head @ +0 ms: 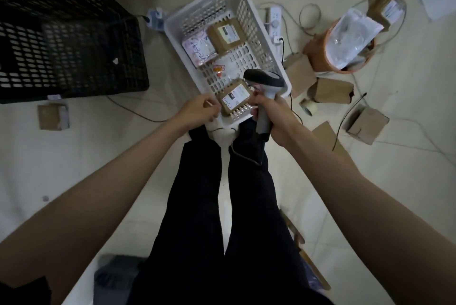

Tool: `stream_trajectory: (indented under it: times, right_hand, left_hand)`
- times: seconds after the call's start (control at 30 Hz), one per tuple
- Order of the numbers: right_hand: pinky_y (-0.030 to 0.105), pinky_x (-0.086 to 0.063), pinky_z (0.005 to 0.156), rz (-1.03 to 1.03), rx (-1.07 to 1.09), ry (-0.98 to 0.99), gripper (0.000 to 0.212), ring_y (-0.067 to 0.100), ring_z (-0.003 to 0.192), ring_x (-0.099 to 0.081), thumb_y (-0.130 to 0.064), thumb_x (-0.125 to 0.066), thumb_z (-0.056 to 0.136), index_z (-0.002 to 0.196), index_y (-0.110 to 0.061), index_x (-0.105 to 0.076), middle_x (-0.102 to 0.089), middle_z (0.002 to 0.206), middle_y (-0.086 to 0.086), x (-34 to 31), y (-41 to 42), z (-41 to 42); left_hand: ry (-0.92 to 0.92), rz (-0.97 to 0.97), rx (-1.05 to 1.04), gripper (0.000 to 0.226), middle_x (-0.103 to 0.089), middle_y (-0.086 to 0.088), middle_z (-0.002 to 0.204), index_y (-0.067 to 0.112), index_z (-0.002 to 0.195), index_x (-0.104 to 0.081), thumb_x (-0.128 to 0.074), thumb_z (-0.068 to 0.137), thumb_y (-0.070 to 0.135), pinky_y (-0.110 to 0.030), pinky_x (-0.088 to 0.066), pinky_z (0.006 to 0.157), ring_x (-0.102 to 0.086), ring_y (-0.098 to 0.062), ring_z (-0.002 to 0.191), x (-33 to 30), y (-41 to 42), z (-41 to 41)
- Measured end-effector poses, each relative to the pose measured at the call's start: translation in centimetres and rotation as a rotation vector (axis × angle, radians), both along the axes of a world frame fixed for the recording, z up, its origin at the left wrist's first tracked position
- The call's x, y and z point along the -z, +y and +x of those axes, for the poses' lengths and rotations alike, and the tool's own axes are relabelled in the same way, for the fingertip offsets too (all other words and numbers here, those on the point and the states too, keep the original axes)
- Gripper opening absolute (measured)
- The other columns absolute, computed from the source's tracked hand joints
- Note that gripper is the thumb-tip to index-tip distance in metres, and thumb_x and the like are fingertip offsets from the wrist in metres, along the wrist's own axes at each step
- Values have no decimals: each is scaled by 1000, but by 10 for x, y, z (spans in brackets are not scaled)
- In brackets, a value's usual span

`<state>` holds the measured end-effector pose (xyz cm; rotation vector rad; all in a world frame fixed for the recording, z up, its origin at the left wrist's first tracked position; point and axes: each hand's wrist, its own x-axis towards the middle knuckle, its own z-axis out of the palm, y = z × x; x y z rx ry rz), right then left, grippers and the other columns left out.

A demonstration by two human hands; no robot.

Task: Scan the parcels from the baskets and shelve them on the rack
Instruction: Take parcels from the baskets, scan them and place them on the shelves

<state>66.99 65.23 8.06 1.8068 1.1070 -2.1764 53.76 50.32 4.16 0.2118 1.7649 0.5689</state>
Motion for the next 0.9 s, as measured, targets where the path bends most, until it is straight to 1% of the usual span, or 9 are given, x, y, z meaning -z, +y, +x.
stream_trajectory:
  times: [0.1, 0.27, 0.37, 0.43, 0.5, 0.57, 0.63, 0.73, 0.9]
  right_hand:
    - [25, -46, 52, -3, -37, -55, 27, 12, 54, -54, 6, -66, 88, 110, -6, -55, -59, 78, 4, 60, 12, 0]
    - [25, -44, 49, -35, -175, -157, 35, 15, 55, -53, 11, -66, 86, 114, -5, -53, -61, 87, 14, 167, 37, 0]
    - [25, -45, 48, -62, -264, -222, 27, 13, 54, -53, 12, -66, 86, 104, -5, -54, -58, 84, 15, 223, 52, 0]
    - [26, -45, 48, -77, -328, -239, 21, 13, 52, -52, 12, -66, 87, 94, -4, -55, -57, 75, 11, 256, 60, 2]
    - [27, -43, 49, -84, -389, -259, 18, 15, 52, -50, 12, -63, 89, 88, -4, -55, -55, 71, 10, 286, 67, 4]
    - [29, -42, 49, -87, -431, -293, 13, 18, 54, -48, 11, -60, 90, 89, -1, -56, -54, 71, 13, 311, 74, 7]
    - [27, -42, 44, -101, -422, -316, 13, 19, 53, -48, 13, -56, 91, 86, 1, -56, -54, 71, 15, 333, 80, 7]
    - [24, -45, 40, -157, -338, -327, 16, 23, 57, -54, 16, -53, 89, 95, 0, -53, -54, 78, 17, 365, 88, 5]
    - [39, -63, 61, -296, -335, -251, 32, 27, 81, -60, 11, -55, 91, 122, 2, -56, -54, 107, 19, 410, 100, -7]
  left_hand:
    - [-22, -33, -30, 16, -69, -4, 91, 9, 109, -67, -60, 96, 16, -17, -47, 61, -66, -15, 78, 56, 9, 16]
    - [-70, -56, -108, 10, -67, -2, 89, 10, 103, -66, -60, 97, 15, -37, -57, 91, -70, -26, 91, 154, 29, 37]
    - [-87, -93, -200, 6, -69, -6, 109, 17, 101, -66, -61, 98, 20, -43, -52, 102, -68, -27, 107, 207, 43, 47]
    - [-93, -126, -236, 18, -66, -7, 125, 13, 112, -67, -63, 98, 23, -40, -48, 107, -62, -25, 118, 241, 52, 56]
    - [-105, -168, -264, 35, -62, -6, 131, 10, 126, -63, -65, 96, 26, -36, -47, 107, -59, -23, 121, 269, 59, 64]
    - [-112, -191, -293, 41, -61, -3, 125, 10, 130, -59, -65, 94, 28, -31, -49, 95, -58, -21, 116, 293, 63, 73]
    - [-115, -216, -324, 35, -60, 2, 110, 13, 123, -58, -63, 93, 29, -26, -46, 76, -58, -17, 102, 316, 66, 78]
    - [-116, -254, -428, 12, -60, 6, 98, 21, 104, -61, -62, 94, 29, -22, -41, 65, -58, -8, 84, 349, 69, 81]
    - [-125, -282, -567, 30, -68, -1, 117, 16, 124, -68, -62, 95, 20, -26, -47, 89, -62, -21, 102, 397, 69, 82]
